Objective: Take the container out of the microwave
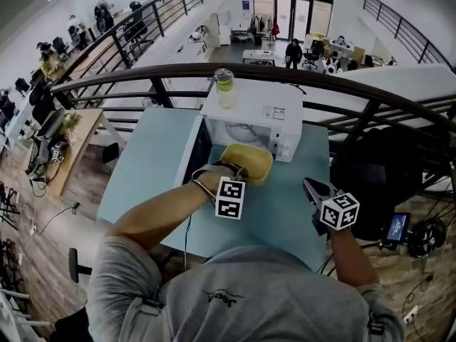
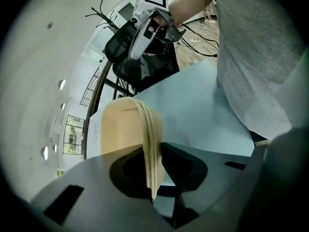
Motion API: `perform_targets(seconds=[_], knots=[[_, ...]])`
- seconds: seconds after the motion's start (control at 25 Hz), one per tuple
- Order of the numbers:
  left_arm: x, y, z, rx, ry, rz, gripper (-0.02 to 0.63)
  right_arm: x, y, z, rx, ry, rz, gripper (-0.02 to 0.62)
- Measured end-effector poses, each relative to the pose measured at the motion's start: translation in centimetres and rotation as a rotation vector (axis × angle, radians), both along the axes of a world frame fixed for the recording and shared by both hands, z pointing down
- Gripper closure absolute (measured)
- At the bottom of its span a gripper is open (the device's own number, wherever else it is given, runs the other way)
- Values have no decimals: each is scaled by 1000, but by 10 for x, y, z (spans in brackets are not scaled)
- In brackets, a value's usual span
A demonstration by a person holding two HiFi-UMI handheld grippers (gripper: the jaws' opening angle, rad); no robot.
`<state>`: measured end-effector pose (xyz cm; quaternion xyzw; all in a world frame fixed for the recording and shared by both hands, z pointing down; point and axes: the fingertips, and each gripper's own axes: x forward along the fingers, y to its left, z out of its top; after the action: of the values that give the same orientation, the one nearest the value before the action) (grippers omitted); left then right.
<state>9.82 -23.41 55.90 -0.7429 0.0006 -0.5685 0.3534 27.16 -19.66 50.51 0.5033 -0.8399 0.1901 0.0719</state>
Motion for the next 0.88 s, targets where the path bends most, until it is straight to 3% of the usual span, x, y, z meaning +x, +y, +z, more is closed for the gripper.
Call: perform_targets(seconds=[0.16, 0.44, 0.88], knots=[[11, 23, 2, 29, 7, -69, 525, 19, 21, -11, 21, 4, -42, 578], [30, 45, 4, 2, 38, -149, 525, 41, 52, -23, 41, 26, -89, 578], [5, 42, 56, -6, -55, -213, 525, 49, 69, -4, 6, 16, -91, 578]])
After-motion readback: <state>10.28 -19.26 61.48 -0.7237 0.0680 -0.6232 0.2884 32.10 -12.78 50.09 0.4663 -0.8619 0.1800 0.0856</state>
